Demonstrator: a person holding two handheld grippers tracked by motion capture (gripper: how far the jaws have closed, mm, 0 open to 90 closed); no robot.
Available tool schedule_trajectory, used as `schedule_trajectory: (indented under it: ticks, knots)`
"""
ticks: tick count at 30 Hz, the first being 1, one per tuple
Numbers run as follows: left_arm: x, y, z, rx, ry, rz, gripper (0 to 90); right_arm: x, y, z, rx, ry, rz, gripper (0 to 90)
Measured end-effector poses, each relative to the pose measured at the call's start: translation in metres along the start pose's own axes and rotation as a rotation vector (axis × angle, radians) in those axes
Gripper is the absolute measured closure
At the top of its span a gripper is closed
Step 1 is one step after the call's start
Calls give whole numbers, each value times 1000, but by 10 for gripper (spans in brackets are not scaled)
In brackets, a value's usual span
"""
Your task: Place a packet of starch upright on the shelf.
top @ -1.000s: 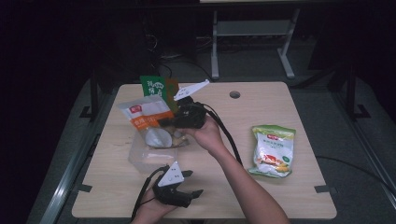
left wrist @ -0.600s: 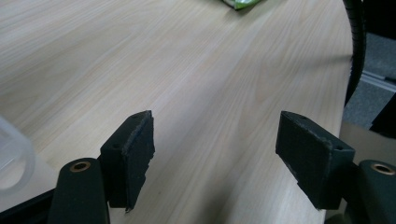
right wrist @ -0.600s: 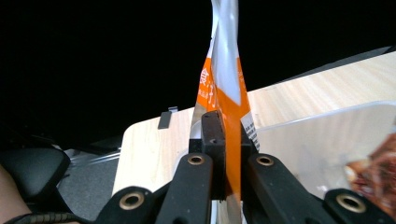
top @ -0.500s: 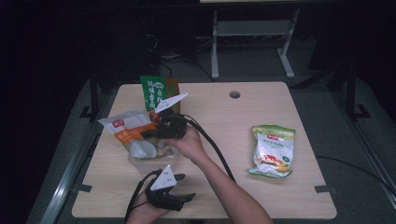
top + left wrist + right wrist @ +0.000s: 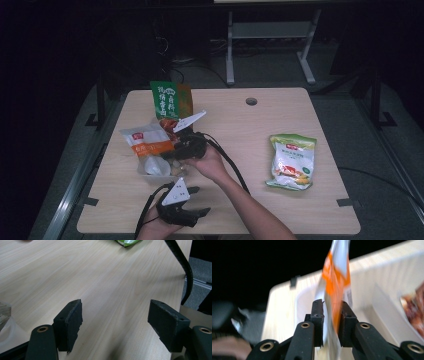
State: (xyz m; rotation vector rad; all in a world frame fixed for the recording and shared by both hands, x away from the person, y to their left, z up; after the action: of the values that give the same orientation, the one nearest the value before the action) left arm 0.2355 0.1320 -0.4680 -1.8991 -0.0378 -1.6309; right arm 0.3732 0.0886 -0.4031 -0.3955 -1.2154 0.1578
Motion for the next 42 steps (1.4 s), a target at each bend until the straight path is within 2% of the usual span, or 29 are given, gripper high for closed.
schedule_trajectory:
  ticks: [2,4,5,6,8,9,10,11,12,15,18,25,26,28,30,33,35,36,38,39,42]
  knots:
    - [0,2,-1,-4,4,7,275,-4,-3,0,-12,-22,39,780]
    - [0,3,-3,-6,5,9,275,-9,-4,0,-9,-18,88,822]
    - [0,3,-3,-6,5,9,275,-9,-4,0,-9,-18,88,822]
    - [-1,3,-4,-10,10,12,275,-14,-5,0,-13,-28,119,814]
    - [-1,4,-5,-12,15,16,276,-20,-5,1,-5,-28,159,853]
    - [-1,4,-5,-12,15,16,275,-23,-4,2,-16,-45,175,882]
    - [0,4,-6,-14,19,15,276,-25,-4,2,-17,-62,176,887]
    - [0,4,-6,-15,18,15,276,-27,-3,3,-15,-51,179,894]
    - [0,4,-6,-14,16,14,276,-28,-2,1,-19,-66,184,897]
    - [0,4,-6,-12,11,9,277,-32,1,0,-24,-69,196,900]
    - [1,3,-5,-13,12,11,277,-34,1,0,-22,-41,195,900]
    - [1,5,-8,-21,18,13,278,-38,4,-4,-34,-39,196,900]
    - [1,5,-8,-21,16,12,278,-39,6,-3,-50,-62,198,900]
    - [1,6,-8,-23,24,14,278,-41,7,-4,-60,-68,201,900]
    - [1,7,-9,-26,22,16,278,-44,12,-4,-78,-91,229,900]
    - [1,6,-10,-25,27,15,279,-44,11,-4,-69,-66,218,900]
    - [0,7,-9,-27,21,17,279,-45,11,-6,-65,-69,212,900]
    - [0,8,-9,-29,23,21,279,-45,11,-6,-61,-65,214,892]
    - [0,8,-10,-31,23,21,278,-42,9,-6,-45,-40,221,766]
    - [0,7,-11,-30,27,19,279,-40,7,-7,-39,-29,224,737]
    - [0,7,-12,-30,26,20,279,-39,0,-8,-42,-36,245,750]
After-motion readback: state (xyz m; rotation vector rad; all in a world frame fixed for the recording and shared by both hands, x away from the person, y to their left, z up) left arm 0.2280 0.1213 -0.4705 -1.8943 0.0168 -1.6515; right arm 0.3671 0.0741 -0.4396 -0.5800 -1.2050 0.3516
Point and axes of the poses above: each handheld gripper's, and its own axes: y roughly forward along the jaws, x roughly out of its top, z roughly to its left, the point moved 4 cm from there along y, roughly forward along the jaws, and after that the axes turned 10 degrees about -z, right-handed, at the moved point
